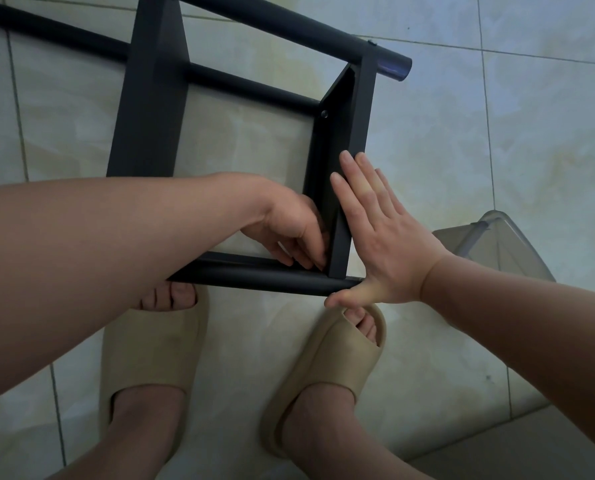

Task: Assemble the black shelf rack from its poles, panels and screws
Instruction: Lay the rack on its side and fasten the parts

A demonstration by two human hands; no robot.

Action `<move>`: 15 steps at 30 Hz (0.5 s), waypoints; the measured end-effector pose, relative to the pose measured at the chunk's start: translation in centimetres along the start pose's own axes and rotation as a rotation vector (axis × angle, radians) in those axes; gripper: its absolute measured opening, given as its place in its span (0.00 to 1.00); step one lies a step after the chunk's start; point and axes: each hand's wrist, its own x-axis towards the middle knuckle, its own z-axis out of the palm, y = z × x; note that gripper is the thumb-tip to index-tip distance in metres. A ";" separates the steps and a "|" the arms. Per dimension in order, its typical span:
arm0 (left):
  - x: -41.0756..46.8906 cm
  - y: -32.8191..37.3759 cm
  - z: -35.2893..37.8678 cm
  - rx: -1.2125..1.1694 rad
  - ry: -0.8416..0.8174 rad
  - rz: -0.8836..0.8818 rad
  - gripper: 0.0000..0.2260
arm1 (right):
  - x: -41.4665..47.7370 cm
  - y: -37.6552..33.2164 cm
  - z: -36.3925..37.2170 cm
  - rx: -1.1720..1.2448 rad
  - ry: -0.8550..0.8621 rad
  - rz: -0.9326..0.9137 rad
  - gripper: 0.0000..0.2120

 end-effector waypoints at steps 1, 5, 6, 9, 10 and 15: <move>0.0 0.0 0.0 -0.004 0.001 -0.001 0.07 | 0.0 0.0 0.0 0.000 0.000 0.001 0.66; -0.1 0.1 -0.1 -0.002 0.000 -0.050 0.09 | 0.0 0.0 0.0 0.001 -0.002 0.000 0.66; -0.1 0.1 -0.1 0.005 -0.003 -0.068 0.09 | 0.0 0.0 0.0 0.002 -0.003 0.000 0.66; -0.2 0.1 -0.1 0.050 -0.008 -0.083 0.09 | 0.0 0.0 -0.1 0.005 -0.001 0.001 0.66; -0.1 0.1 0.0 0.056 -0.010 -0.078 0.08 | 0.0 0.0 -0.1 0.005 -0.001 0.000 0.66; 0.1 -0.1 0.4 0.039 -0.022 -0.056 0.06 | 0.0 -0.1 -0.1 0.002 -0.004 0.003 0.66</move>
